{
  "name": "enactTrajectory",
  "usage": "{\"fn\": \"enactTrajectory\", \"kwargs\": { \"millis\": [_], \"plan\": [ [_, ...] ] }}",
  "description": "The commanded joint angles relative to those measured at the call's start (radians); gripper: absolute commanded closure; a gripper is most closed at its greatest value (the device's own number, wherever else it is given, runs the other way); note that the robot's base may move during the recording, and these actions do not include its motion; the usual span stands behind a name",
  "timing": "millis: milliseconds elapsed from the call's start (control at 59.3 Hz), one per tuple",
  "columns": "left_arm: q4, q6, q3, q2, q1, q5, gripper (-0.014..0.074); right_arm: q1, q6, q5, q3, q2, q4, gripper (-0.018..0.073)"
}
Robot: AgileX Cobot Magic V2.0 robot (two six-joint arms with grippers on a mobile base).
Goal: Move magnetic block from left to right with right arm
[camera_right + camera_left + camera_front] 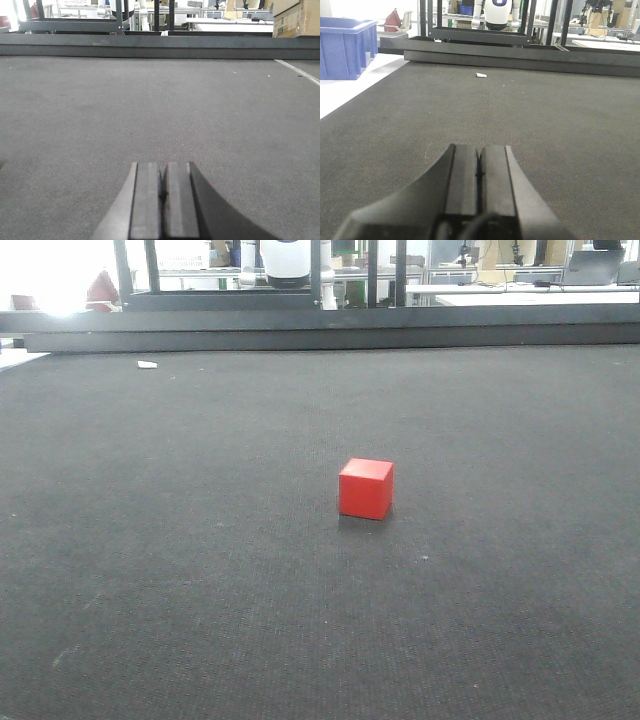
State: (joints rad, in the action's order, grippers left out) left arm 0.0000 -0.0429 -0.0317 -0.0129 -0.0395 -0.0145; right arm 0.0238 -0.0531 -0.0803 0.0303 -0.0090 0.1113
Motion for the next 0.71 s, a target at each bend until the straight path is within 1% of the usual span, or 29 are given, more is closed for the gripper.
{"fn": "enactTrajectory", "kwargs": {
  "millis": [0,152,219,405,489,607,641,691],
  "plan": [
    [0.0,-0.004,-0.009,-0.013,-0.003,0.09,0.0713,0.002,-0.002,0.112,-0.005,-0.02,-0.007,0.0504],
    [0.0,-0.004,-0.009,-0.013,-0.003,0.09,0.0713,0.002,-0.002,0.169,-0.009,-0.02,-0.007,0.0504],
    [0.0,-0.004,-0.009,-0.013,-0.003,0.09,0.0713,0.002,-0.002,0.175,-0.036,-0.02,-0.004,0.0504],
    [0.0,-0.004,-0.009,-0.013,-0.003,0.09,0.0713,0.002,-0.002,0.131,-0.218,0.01,-0.001,0.0504],
    [0.0,-0.004,-0.009,-0.013,-0.003,0.09,0.0713,0.0,-0.002,0.112,-0.3,0.075,-0.001,0.0501],
    [0.0,-0.004,-0.009,-0.013,-0.003,0.09,0.0713,-0.001,-0.002,0.087,-0.397,0.219,-0.001,0.05],
    [0.0,-0.004,-0.009,-0.013,-0.003,0.09,0.0713,-0.002,-0.002,0.086,-0.416,0.256,-0.001,0.0494],
    [0.0,-0.004,-0.009,-0.013,-0.003,0.09,0.0713,-0.013,-0.002,0.08,-0.452,0.329,-0.001,0.0459]
  ]
}}
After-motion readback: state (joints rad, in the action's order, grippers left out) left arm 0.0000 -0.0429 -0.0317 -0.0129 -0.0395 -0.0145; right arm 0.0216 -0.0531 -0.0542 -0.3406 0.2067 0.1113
